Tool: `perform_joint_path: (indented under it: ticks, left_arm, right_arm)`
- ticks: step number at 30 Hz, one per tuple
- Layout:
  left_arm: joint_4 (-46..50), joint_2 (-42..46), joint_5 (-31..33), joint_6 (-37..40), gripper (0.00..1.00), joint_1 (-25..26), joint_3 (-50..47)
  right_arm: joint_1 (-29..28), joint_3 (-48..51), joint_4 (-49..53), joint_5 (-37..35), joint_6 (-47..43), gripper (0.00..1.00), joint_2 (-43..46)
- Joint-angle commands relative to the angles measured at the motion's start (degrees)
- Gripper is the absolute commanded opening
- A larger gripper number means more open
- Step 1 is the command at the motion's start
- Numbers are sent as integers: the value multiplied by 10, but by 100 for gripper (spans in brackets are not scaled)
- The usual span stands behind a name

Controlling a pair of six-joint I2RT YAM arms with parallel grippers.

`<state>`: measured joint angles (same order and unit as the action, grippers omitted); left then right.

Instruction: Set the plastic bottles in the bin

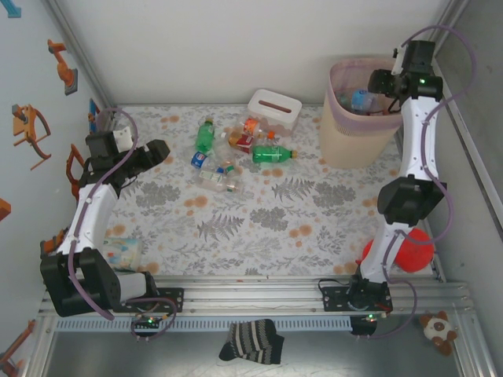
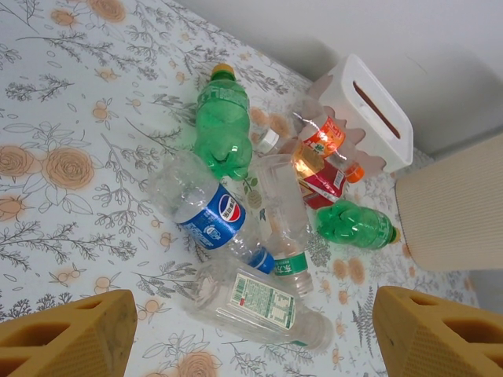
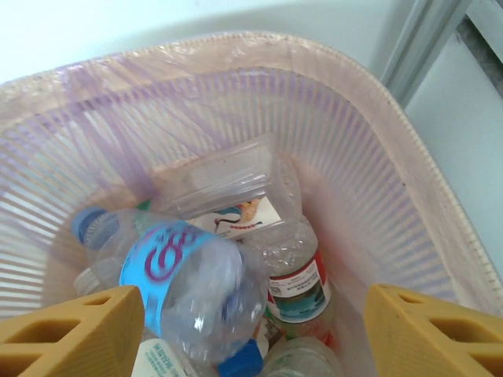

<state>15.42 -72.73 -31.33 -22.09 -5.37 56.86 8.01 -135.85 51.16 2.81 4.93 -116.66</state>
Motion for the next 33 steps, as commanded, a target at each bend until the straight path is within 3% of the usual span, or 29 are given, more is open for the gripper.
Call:
perform_joint_path:
  ticks: [1, 5, 10, 18, 26, 33]
  left_arm:
    - [-8, -4, -13, -3, 78, -4, -2]
    - [-8, -5, -13, -3, 79, -4, -3]
    - [-8, -6, -13, -4, 79, -4, -3]
    - [-6, -10, -13, -5, 78, -4, -2]
    - [-8, -13, -16, -9, 78, -4, -2]
    - [-7, -10, -15, -6, 79, -4, -3]
  right_arm:
    - [-4, 3, -13, 54, 29, 67, 10]
    - [-13, 12, -13, 90, 46, 61, 13]
    - [-44, 47, -23, 97, 49, 60, 50]
    - [-131, 105, -27, 86, 31, 60, 112]
    - [-210, 109, 4, 185, -173, 64, 82]
    - [-224, 142, 16, 240, -385, 67, 53]
